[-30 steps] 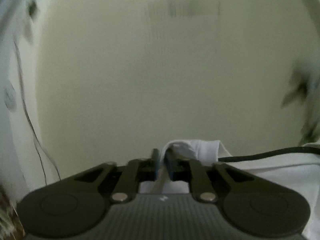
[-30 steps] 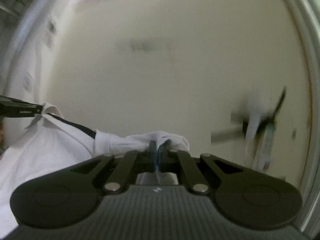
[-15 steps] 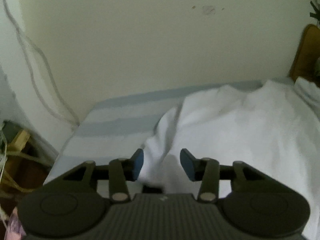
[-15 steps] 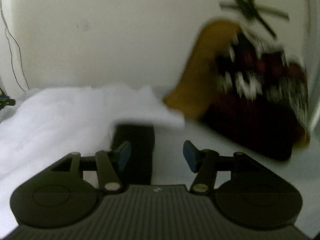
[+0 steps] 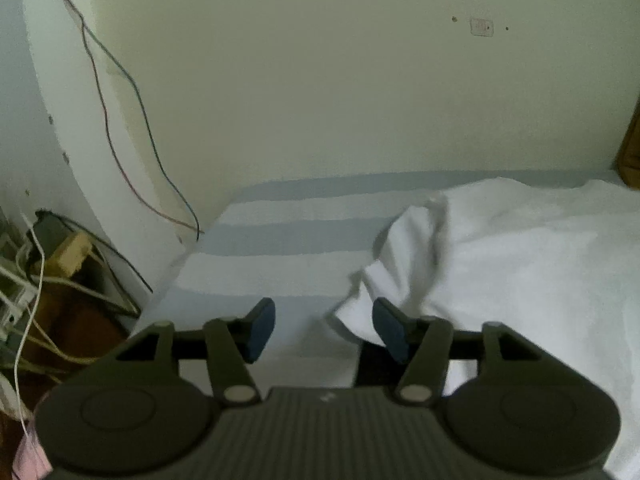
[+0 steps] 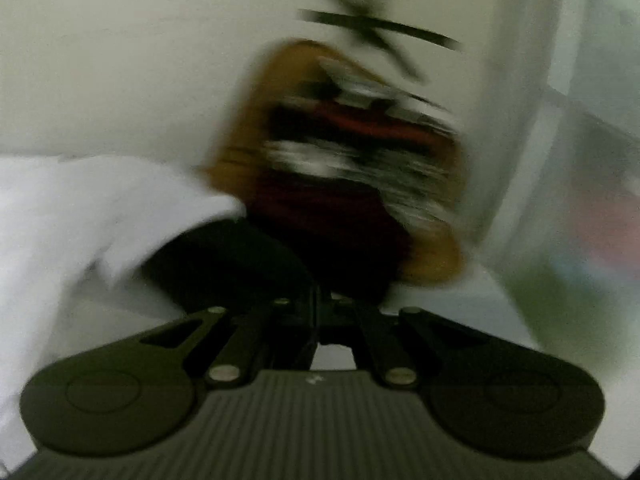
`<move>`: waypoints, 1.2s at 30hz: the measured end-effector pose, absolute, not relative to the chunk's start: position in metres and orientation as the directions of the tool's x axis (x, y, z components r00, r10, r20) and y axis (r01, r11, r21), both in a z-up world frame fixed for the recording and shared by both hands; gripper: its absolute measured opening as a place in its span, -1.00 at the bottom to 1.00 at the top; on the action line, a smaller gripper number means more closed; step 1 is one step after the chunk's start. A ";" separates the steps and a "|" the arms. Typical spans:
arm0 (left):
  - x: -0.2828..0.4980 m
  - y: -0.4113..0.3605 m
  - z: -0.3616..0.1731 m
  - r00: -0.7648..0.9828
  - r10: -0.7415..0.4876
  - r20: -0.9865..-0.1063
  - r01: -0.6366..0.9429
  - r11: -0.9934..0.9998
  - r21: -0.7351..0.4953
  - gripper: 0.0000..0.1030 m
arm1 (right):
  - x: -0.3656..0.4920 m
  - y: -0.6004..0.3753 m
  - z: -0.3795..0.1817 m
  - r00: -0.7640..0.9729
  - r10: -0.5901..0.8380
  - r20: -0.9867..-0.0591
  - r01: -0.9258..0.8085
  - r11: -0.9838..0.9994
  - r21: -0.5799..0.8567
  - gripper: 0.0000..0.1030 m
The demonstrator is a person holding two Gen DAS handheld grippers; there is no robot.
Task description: Fold small clothes
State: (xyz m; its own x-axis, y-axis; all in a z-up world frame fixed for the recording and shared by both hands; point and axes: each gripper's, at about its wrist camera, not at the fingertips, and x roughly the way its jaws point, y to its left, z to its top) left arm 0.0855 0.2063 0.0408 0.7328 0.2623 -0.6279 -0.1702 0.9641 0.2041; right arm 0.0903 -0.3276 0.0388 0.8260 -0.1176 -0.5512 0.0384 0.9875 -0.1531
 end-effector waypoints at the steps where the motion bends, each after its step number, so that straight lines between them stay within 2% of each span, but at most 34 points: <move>1: 0.091 0.206 0.040 0.732 0.265 -0.628 -0.169 0.963 0.209 0.11 | 0.089 -0.339 0.040 0.811 -0.129 -0.571 0.062 0.989 -0.137 -0.75; 2: 0.096 0.207 0.039 0.729 0.267 -0.631 -0.168 0.962 0.213 0.11 | 0.085 -0.345 0.041 0.811 -0.138 -0.568 0.078 0.989 -0.128 -0.38; 4: 0.112 0.204 0.038 0.723 0.264 -0.639 -0.164 0.963 0.212 0.11 | 0.077 -0.344 0.046 0.835 -0.161 -0.525 0.101 0.985 -0.142 -0.13; 6: 0.127 0.200 0.040 0.721 0.254 -0.644 -0.152 0.966 0.211 0.11 | 0.075 -0.330 0.055 0.861 -0.135 -0.491 0.078 0.988 -0.135 -0.13; 9: 0.156 0.185 0.041 0.732 0.243 -0.637 -0.114 0.965 0.237 0.17 | 0.091 -0.305 0.074 0.884 0.011 -0.467 -0.032 0.999 -0.039 -0.14; 10: 0.166 0.179 0.042 0.735 0.237 -0.635 -0.099 0.965 0.244 0.27 | 0.103 -0.293 0.081 0.884 0.062 -0.462 -0.078 0.997 -0.014 -0.14; 12: 0.188 0.167 0.039 0.735 0.216 -0.643 -0.067 0.966 0.249 0.59 | 0.130 -0.265 0.094 0.879 0.158 -0.451 -0.169 0.986 0.017 -0.12; 13: 0.202 0.161 0.035 0.733 0.207 -0.648 -0.053 0.967 0.250 0.72 | 0.146 -0.251 0.096 0.870 0.200 -0.452 -0.205 0.978 0.037 -0.01; 14: 0.214 0.155 0.031 0.728 0.203 -0.655 -0.041 0.966 0.254 0.71 | 0.162 -0.237 0.099 0.853 0.244 -0.462 -0.243 0.968 0.062 0.17; 15: 0.224 0.150 0.026 0.720 0.200 -0.664 -0.030 0.966 0.259 0.69 | 0.179 -0.222 0.099 0.831 0.284 -0.479 -0.281 0.956 0.081 0.24; 16: 0.235 0.143 0.020 0.711 0.198 -0.675 -0.015 0.963 0.267 0.62 | 0.202 -0.210 0.094 0.815 0.305 -0.493 -0.301 0.950 0.089 0.32; 18: 0.255 0.131 0.005 0.688 0.196 -0.699 0.022 0.957 0.290 0.33 | 0.251 -0.183 0.076 0.772 0.322 -0.548 -0.316 0.943 0.109 0.37; 19: 0.262 0.126 -0.002 0.675 0.195 -0.711 0.041 0.953 0.300 0.06 | 0.270 -0.172 0.067 0.748 0.331 -0.575 -0.319 0.939 0.126 0.37; 22: 0.278 0.113 -0.020 0.649 0.190 -0.737 0.094 0.941 0.326 -0.37 | 0.331 -0.142 0.031 0.661 0.361 -0.657 -0.338 0.926 0.169 0.43; 23: 0.278 0.109 -0.022 0.665 0.194 -0.721 0.101 0.933 0.344 -0.57 | 0.345 -0.134 0.020 0.627 0.368 -0.686 -0.349 0.920 0.175 0.44; 25: 0.275 0.103 -0.025 0.672 0.195 -0.714 0.126 0.920 0.370 -0.86 | 0.360 -0.118 -0.001 0.570 0.362 -0.738 -0.372 0.914 0.162 0.39; 26: 0.272 0.101 -0.026 0.680 0.204 -0.705 0.125 0.914 0.385 -0.88 | 0.360 -0.110 -0.008 0.573 0.357 -0.738 -0.407 0.905 0.121 -0.27; 27: 0.269 0.100 -0.024 0.698 0.208 -0.685 0.119 0.910 0.397 -0.89 | 0.355 -0.103 -0.007 0.582 0.367 -0.726 -0.455 0.887 0.083 -0.66; 28: 0.267 0.101 -0.021 0.719 0.213 -0.662 0.101 0.910 0.402 -0.89 | 0.351 -0.100 -0.003 0.567 0.414 -0.712 -0.495 0.862 0.108 -0.76; 31: 0.278 0.111 -0.010 0.741 0.236 -0.629 -0.006 0.939 0.345 -0.91 | 0.347 -0.098 0.015 0.663 0.418 -0.622 -0.493 0.868 0.058 -0.77; 33: 0.291 0.106 -0.019 0.706 0.248 -0.664 -0.016 0.942 0.335 -0.91 | 0.357 -0.104 0.019 0.710 0.387 -0.588 -0.427 0.901 0.077 -0.76; 34: 0.295 0.099 -0.027 0.684 0.272 -0.677 -0.005 0.930 0.368 -0.89 | 0.363 -0.102 0.016 0.714 0.368 -0.595 -0.408 0.910 0.073 -0.73; 36: 0.289 0.086 -0.031 0.689 0.319 -0.651 0.014 0.892 0.452 -0.80 | 0.373 -0.089 -0.004 0.686 0.282 -0.671 -0.389 0.921 -0.011 -0.58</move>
State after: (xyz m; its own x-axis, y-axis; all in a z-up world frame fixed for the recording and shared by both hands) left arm 0.2886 0.0862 -0.0311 0.6886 0.3193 -0.6511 0.0135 0.8920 0.4518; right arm 0.3727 -0.0886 -0.0035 0.6862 0.2821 -0.6705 -0.3892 0.9211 -0.0107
